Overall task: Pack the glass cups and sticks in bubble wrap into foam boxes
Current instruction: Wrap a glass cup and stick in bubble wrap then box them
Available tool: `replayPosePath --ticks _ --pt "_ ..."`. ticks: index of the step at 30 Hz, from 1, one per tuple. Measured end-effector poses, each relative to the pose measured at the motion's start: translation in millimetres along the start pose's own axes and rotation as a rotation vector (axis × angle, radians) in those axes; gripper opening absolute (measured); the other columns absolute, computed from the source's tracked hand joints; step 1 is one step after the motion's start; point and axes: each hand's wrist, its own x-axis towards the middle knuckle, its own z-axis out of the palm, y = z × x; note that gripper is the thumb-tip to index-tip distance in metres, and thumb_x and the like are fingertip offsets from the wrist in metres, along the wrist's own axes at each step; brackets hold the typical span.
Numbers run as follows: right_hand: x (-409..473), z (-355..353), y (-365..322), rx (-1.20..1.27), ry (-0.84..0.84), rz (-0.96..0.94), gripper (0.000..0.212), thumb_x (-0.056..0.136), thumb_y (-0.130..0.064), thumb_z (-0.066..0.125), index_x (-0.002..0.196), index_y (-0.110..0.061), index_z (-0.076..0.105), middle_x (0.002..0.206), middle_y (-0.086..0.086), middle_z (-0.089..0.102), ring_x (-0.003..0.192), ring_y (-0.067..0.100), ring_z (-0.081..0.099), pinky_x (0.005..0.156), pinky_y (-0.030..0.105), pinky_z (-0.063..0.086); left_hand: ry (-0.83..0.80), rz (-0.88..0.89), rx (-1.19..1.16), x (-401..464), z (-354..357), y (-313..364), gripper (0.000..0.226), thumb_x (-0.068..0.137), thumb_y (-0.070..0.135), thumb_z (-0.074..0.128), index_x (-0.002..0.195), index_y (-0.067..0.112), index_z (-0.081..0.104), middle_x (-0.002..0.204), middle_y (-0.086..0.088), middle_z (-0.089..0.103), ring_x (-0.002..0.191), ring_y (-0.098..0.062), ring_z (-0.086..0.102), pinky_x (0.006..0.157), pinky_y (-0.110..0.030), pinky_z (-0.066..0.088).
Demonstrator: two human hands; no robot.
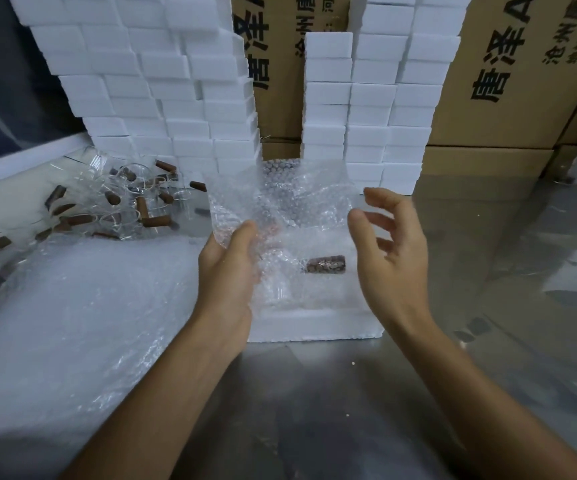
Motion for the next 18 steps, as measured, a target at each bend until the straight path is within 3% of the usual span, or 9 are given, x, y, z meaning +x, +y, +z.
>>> replayPosePath --ticks 3,5,8,10,12,14,16,18 --pt "-3.8 0.7 1.7 -0.144 -0.154 -0.181 0.034 0.097 -0.035 0.054 0.128 -0.022 0.061 0.133 -0.012 0.058 0.127 0.004 0.052 0.102 0.029 0.046 -0.043 0.009 0.008 -1.5 0.1 1.4 0.008 0.094 0.028 0.062 0.097 0.028 0.069 0.092 0.009 0.077 0.086 -0.011 0.074 0.078 -0.038 0.058" --pt "-5.1 1.8 4.8 -0.181 -0.188 -0.209 0.033 0.097 -0.034 0.052 0.120 -0.016 0.069 0.135 -0.007 0.060 0.129 0.006 0.051 0.105 0.033 0.044 -0.086 0.010 -0.003 -2.9 0.5 2.9 0.012 0.095 0.026 0.060 0.094 0.026 0.071 0.092 0.005 0.077 0.085 -0.014 0.075 0.066 -0.034 0.060" --pt "-5.7 1.8 9.0 -0.201 -0.201 -0.221 0.038 0.099 -0.036 0.049 0.092 -0.011 0.076 0.123 -0.006 0.066 0.117 0.011 0.059 0.094 0.033 0.047 -0.134 0.008 -0.012 -4.4 1.6 6.6 0.018 0.097 0.024 0.056 0.106 0.020 0.071 0.099 -0.002 0.077 0.092 -0.019 0.074 0.072 -0.035 0.061" --pt "-6.4 1.6 10.9 -0.178 -0.193 -0.246 0.048 0.099 -0.038 0.044 0.072 -0.006 0.068 0.084 -0.008 0.069 0.084 0.008 0.063 0.073 0.032 0.048 -0.147 0.008 -0.015 -5.0 1.7 8.1 0.019 0.098 0.024 0.055 0.110 0.018 0.069 0.102 -0.004 0.076 0.095 -0.021 0.073 0.081 -0.040 0.059" --pt "-8.8 4.7 8.2 -0.134 -0.217 -0.232 0.047 0.100 -0.038 0.043 0.060 -0.015 0.052 0.058 -0.006 0.050 0.058 0.007 0.047 0.056 0.026 0.036 -0.160 0.005 -0.018 -6.4 2.0 9.2 0.019 0.098 0.024 0.055 0.109 0.019 0.069 0.101 -0.003 0.076 0.095 -0.021 0.073 0.081 -0.041 0.059" --pt "-12.0 8.9 6.4 -0.052 -0.234 -0.160 0.037 0.097 -0.042 0.047 0.062 -0.027 0.048 0.056 -0.012 0.048 0.054 0.007 0.044 0.055 0.021 0.035 -0.159 0.003 -0.019 -7.2 2.1 9.5 0.018 0.098 0.025 0.055 0.108 0.021 0.069 0.101 -0.002 0.076 0.094 -0.020 0.073 0.080 -0.040 0.060" --pt "-15.2 12.7 4.3 0.029 -0.249 -0.049 0.028 0.092 -0.047 0.051 0.073 -0.028 0.059 0.060 -0.009 0.057 0.057 0.016 0.053 0.059 0.030 0.048 -0.145 0.002 -0.027 -7.6 2.3 10.6 0.018 0.098 0.025 0.054 0.109 0.021 0.068 0.100 -0.001 0.077 0.093 -0.019 0.074 0.080 -0.040 0.060" --pt "-17.3 14.8 0.9 0.054 -0.273 -0.001 0.026 0.090 -0.051 0.051 0.079 -0.031 0.064 0.063 -0.004 0.060 0.061 0.022 0.056 0.063 0.034 0.052 -0.133 -0.002 -0.027 -7.8 2.3 12.0 0.018 0.098 0.026 0.054 0.109 0.021 0.068 0.101 -0.002 0.076 0.093 -0.020 0.073 0.082 -0.041 0.060"
